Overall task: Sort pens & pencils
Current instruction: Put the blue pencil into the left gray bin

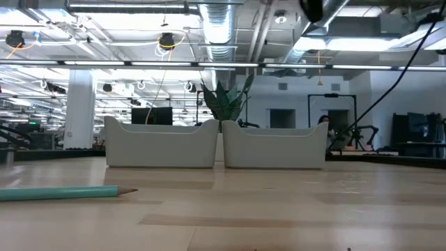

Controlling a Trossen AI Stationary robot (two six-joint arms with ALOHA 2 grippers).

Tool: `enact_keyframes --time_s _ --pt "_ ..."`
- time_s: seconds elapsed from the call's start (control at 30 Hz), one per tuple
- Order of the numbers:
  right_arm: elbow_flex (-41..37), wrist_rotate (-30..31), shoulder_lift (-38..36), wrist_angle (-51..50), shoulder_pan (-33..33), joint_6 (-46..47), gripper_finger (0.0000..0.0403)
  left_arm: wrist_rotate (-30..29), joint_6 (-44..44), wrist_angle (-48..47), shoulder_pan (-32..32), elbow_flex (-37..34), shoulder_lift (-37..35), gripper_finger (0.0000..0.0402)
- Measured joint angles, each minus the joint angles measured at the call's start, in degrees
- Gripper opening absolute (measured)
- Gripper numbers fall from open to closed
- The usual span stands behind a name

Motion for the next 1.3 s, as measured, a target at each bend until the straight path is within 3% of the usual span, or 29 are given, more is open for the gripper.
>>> enact_keyframes --time_s 0.23,0.33,0.47,0.77,1.0,1.3 --pt "0.1 -20.8 2.6 3.2 -8.3 -1.0 0.0049 -4.9 1.7 -7.6 0.0 0.0 -1.0 0.0169" --pt "0.0 -29.8 4.0 2.6 -10.4 -1.0 0.0049 -3.9 5.4 -10.2 0.0 0.0 -0.8 0.0169" --pt "0.0 -36.8 5.6 2.6 -12.4 -0.8 0.0049 -0.3 7.4 -12.7 0.0 0.0 -0.7 0.0169" --pt "0.0 -42.7 9.9 2.7 -14.0 1.2 0.0049 2.4 0.6 -23.1 0.3 0.0 0.9 0.0169" --pt "0.0 -45.1 9.8 2.7 -14.1 2.1 0.0049 10.9 3.9 -26.7 1.9 0.0 9.0 0.0169" --pt "0.0 -45.3 9.8 -4.2 -14.1 4.6 0.0049 12.7 6.9 -33.0 2.1 4.4 17.3 0.0169"
